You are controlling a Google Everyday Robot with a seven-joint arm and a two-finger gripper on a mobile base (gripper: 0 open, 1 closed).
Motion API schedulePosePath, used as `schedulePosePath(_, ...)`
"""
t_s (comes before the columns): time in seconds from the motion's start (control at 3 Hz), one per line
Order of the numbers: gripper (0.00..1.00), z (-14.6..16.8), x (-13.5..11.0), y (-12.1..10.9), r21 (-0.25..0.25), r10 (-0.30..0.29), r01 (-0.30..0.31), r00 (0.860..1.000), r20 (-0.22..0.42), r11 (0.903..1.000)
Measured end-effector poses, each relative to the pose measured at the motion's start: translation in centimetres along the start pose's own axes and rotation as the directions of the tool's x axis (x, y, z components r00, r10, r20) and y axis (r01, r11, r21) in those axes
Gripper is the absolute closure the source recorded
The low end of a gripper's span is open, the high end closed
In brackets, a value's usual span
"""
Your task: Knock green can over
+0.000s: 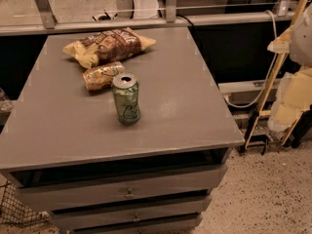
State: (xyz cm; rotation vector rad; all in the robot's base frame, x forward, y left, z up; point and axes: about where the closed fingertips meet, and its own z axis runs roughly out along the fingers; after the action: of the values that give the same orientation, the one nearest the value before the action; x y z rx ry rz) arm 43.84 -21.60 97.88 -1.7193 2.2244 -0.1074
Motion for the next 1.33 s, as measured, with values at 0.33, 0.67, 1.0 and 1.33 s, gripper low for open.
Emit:
schedulePosePath(0.33,0.0,0.2,-0.2,-0.2,0.001,0.003,-0.003,1.0,0.012,1.0)
schedulePosePath(0.67,0.0,1.4,-1.4,-1.3,-0.002,0.015,-0.015,0.997,0.079,0.9999)
schedulePosePath(1.0,0.0,5.7,-7.4,-2.9,-0.063,-0.008,0.026,0.964,0.265,0.9977)
schedulePosePath(1.33,0.0,9.0,-14.2,-3.1,-0.141,-0.005,0.084,0.876,0.483,0.9864)
